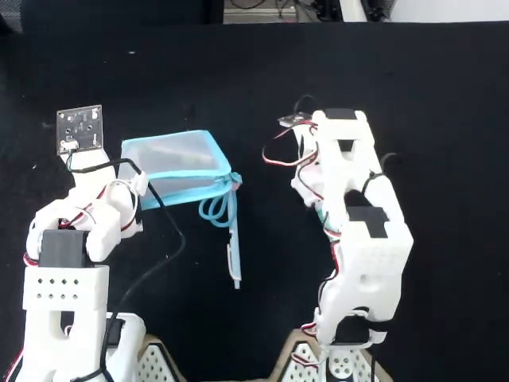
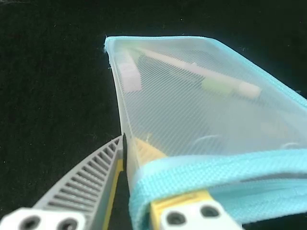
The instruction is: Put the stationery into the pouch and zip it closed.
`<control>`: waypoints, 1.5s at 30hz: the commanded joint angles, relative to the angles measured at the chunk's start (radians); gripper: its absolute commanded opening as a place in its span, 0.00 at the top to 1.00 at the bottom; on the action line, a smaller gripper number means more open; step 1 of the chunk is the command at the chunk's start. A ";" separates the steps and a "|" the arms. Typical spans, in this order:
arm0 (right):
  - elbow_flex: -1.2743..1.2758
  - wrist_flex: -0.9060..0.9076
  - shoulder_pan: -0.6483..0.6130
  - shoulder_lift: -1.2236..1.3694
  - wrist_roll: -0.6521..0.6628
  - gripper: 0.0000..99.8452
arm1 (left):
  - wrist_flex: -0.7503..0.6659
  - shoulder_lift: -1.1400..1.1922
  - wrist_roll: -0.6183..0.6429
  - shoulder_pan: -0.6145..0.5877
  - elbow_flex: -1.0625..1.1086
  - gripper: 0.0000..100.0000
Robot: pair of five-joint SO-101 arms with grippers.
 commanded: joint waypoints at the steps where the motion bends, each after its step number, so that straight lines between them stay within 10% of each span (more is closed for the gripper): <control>1: -0.019 -0.017 -0.015 0.005 0.006 1.00 | 0.003 -0.002 0.002 -0.010 -0.007 0.97; 16: 0.090 0.141 -0.028 -0.719 -0.021 0.99 | 0.003 -0.002 0.002 -0.007 -0.005 0.97; 25: 0.351 0.021 -0.250 -1.233 -0.172 0.99 | 0.003 -0.002 0.002 -0.010 -0.005 0.97; 45: 1.086 -0.812 -0.830 -2.223 -0.196 0.99 | 0.000 -0.002 0.002 -0.005 -0.005 0.97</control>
